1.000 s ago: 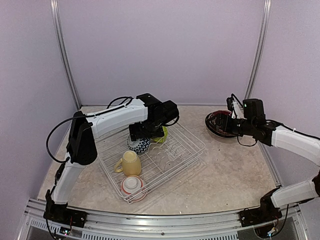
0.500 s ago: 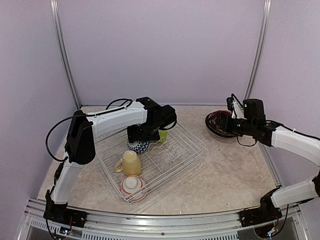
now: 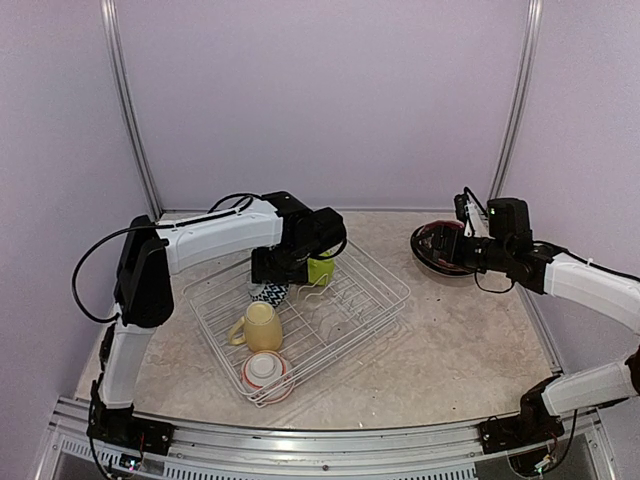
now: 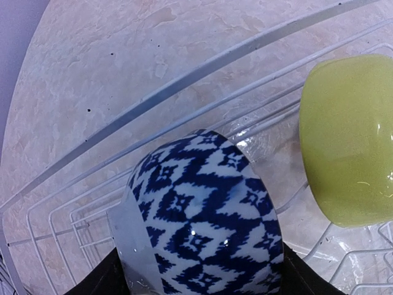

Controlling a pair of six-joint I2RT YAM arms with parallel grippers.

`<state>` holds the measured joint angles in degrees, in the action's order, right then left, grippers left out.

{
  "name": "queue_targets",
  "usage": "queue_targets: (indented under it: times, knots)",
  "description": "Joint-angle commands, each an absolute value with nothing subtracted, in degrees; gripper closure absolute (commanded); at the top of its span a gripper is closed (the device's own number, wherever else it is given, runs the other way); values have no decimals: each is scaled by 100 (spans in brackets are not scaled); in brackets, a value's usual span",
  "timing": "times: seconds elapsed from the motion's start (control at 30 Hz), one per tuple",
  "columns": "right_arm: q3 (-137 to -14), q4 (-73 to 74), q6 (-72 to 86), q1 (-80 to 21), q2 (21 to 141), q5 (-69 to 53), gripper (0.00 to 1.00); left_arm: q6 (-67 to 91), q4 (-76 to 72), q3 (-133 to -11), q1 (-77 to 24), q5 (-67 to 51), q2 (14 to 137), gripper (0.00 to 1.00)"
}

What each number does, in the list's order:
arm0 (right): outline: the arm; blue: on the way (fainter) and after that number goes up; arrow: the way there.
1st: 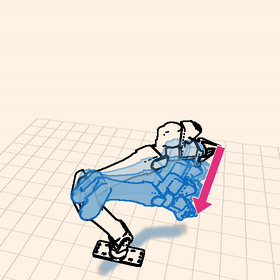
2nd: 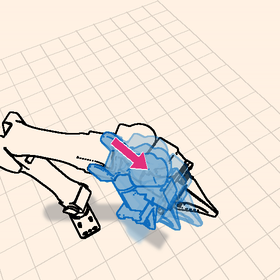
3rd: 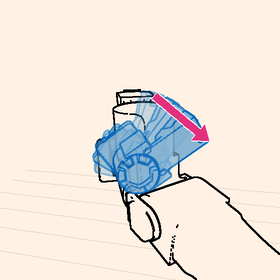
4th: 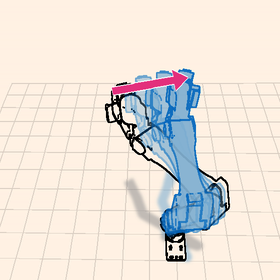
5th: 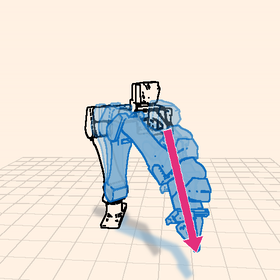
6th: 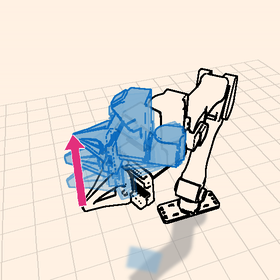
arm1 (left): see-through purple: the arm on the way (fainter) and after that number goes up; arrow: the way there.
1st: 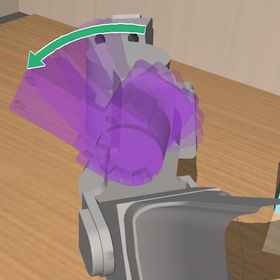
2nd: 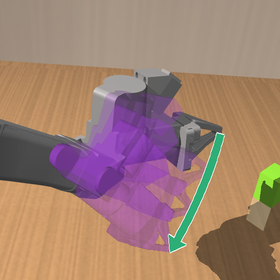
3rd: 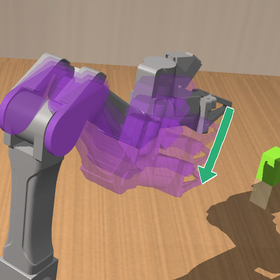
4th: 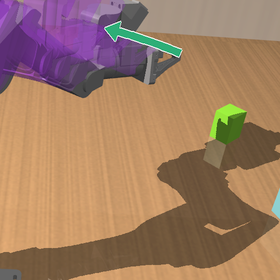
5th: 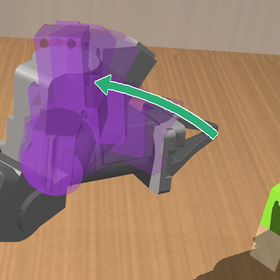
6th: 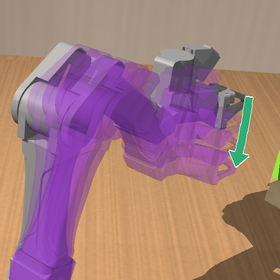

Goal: Unload the mixed dishes from the dish rack
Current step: Grab the bowl from the dish rack, then pass from the left arm to the right

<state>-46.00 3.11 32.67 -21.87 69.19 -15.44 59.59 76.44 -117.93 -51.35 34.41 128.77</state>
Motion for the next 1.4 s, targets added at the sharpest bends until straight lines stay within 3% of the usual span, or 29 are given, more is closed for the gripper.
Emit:
queue_targets:
  times: [0.0, 0.6, 1.1, 1.37]
  knots:
    - [-4544, 293, 3300, -2259, 6870, -1534, 0, 5703, 7625, -11555, -5069, 3410, 12592, 38]
    - [-5067, 440, 3306, -2741, 7496, -1197, 0, 4530, 6499, -10440, -4938, 2513, 10697, 48]
    - [-6002, 38, 3545, -3714, 8521, -1289, 0, 3953, 3570, -8388, -3704, -1629, 8388, 51]
    - [-6467, -1045, 4087, -4230, 9313, -2182, 0, 4183, 2169, -7700, -3636, -3137, 8235, 52]
